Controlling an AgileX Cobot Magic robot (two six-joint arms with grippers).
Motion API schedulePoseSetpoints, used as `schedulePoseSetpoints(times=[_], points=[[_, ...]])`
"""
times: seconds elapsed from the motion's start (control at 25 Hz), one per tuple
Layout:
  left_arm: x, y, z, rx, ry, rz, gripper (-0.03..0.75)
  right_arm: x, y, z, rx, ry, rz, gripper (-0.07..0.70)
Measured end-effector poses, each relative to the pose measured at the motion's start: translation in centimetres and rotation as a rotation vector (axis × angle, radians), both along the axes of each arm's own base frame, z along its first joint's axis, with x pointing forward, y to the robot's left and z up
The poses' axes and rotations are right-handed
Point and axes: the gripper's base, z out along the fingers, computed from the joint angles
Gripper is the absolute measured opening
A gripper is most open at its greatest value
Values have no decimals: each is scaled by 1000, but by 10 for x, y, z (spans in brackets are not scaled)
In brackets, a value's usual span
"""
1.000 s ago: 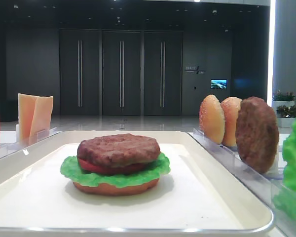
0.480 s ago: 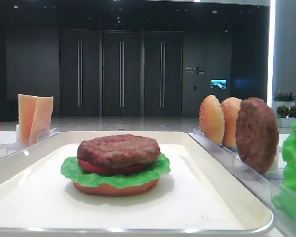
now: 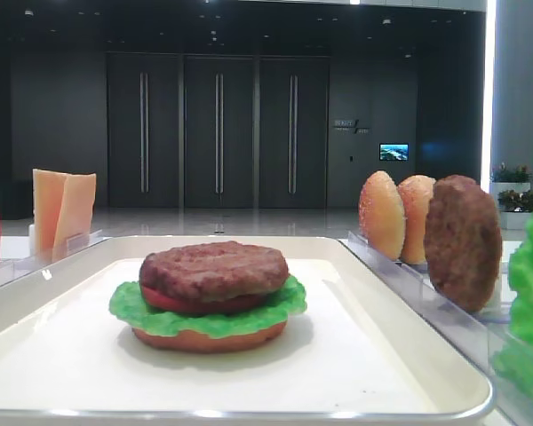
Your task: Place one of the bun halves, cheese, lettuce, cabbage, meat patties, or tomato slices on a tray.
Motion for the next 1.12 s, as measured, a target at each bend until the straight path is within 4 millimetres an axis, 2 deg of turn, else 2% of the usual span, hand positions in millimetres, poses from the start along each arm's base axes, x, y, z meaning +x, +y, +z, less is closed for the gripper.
schedulePoseSetpoints(times=[0.48,1.12], points=[[0,0,0,0,0,0,159,-57,7,4,0,-417,45,391],[0,0,0,0,0,0,159,-59,7,4,7,-431,36,391]])
